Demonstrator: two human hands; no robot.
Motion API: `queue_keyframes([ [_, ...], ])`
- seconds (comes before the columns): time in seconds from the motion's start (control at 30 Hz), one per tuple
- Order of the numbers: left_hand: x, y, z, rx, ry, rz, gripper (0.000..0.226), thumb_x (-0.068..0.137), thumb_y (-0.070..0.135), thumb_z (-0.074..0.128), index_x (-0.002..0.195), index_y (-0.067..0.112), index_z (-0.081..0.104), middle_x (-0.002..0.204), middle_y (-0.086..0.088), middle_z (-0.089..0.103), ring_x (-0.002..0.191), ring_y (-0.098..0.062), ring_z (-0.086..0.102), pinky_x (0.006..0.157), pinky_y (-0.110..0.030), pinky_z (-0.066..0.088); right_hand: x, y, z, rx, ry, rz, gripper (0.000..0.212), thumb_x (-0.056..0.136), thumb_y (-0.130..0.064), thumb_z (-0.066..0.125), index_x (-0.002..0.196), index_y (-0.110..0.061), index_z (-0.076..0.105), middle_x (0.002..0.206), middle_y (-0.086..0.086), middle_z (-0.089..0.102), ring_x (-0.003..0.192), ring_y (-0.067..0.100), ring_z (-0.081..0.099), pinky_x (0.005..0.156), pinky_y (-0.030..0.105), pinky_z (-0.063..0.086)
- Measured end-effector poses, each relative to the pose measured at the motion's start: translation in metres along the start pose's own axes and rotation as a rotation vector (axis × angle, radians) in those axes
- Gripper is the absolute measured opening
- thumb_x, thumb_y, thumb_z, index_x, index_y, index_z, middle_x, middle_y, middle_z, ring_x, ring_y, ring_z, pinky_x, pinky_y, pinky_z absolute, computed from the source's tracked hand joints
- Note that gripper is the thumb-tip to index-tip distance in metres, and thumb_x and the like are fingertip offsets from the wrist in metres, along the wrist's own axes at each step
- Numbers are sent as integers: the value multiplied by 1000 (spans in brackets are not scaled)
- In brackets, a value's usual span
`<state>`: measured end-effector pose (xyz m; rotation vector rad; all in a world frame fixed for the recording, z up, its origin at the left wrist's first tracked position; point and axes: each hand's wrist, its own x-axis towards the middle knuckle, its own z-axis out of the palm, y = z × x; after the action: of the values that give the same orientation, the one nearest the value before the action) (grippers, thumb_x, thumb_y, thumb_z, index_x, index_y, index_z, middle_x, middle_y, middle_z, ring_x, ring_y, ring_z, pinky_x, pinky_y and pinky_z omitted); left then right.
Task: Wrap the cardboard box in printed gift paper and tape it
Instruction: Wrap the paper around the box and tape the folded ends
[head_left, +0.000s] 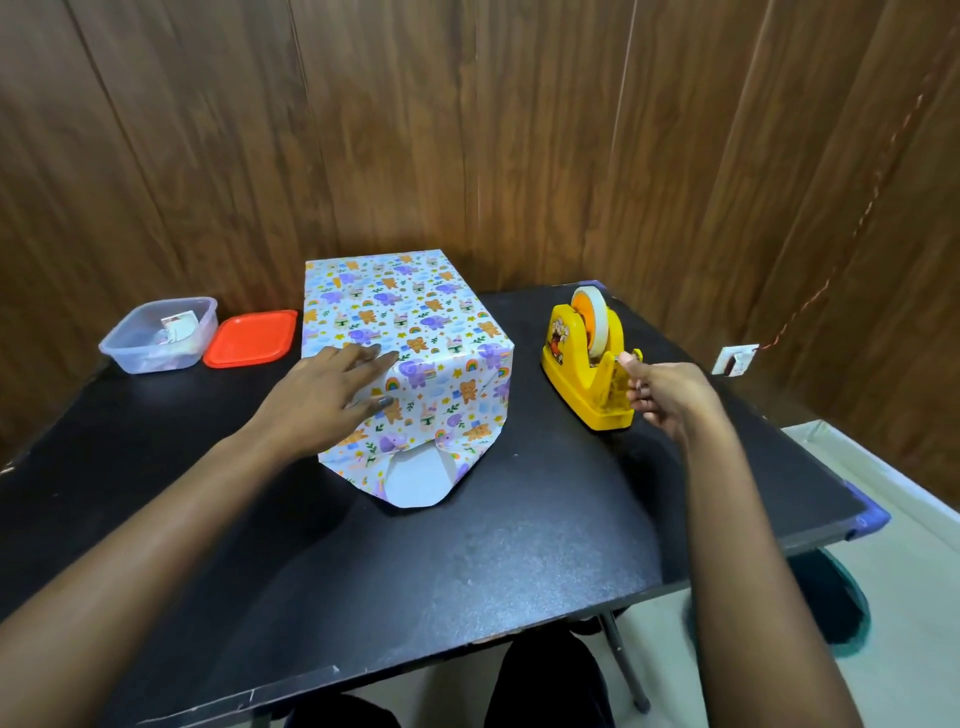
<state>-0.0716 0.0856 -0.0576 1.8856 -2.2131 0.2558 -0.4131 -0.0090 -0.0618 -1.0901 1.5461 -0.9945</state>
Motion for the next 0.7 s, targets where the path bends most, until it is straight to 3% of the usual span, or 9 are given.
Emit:
queue_keyframes([
  [0.13,0,-10,1,-72,15,24,53,94,43,44,144,32,31,150,9,32,133,-14,34,104,-31,29,-5,12,14,282,13,8,36,91,-33,59,64,-13,48,63,2,54,57,13,51,59,26,40],
  [0.33,-3,-24,7,-92,103,137,56,87,38,57,139,25,43,144,3,43,135,-22,37,103,-43,35,-10,22,35,790,-16,141,30,90,-29,60,69,-11,51,44,-2,61,68,15,60,64,29,50],
  [0.43,-5,-24,11,-69,105,121,61,85,31,65,141,26,39,147,5,38,139,-21,30,105,-43,30,-13,34,41,932,-37,207,25,92,-24,57,75,-8,51,63,5,63,71,16,60,77,31,55],
  [0.47,-5,-24,12,-52,101,122,64,85,31,66,141,26,38,148,5,37,139,-22,31,105,-43,30,-17,37,41,987,-58,211,24,93,-24,56,76,-7,51,67,5,62,69,17,62,74,29,57],
  [0.57,-6,-23,12,-11,104,119,67,83,29,68,142,26,37,148,3,37,138,-24,33,104,-44,31,-37,32,50,973,-197,153,23,94,-23,53,75,-10,52,53,1,65,52,11,67,47,22,55],
  [0.7,-9,-20,13,18,130,128,67,82,25,69,141,22,39,146,0,40,135,-28,38,103,-45,33,-84,22,106,688,-516,146,19,93,-14,53,74,-12,56,53,0,65,51,10,66,50,19,51],
])
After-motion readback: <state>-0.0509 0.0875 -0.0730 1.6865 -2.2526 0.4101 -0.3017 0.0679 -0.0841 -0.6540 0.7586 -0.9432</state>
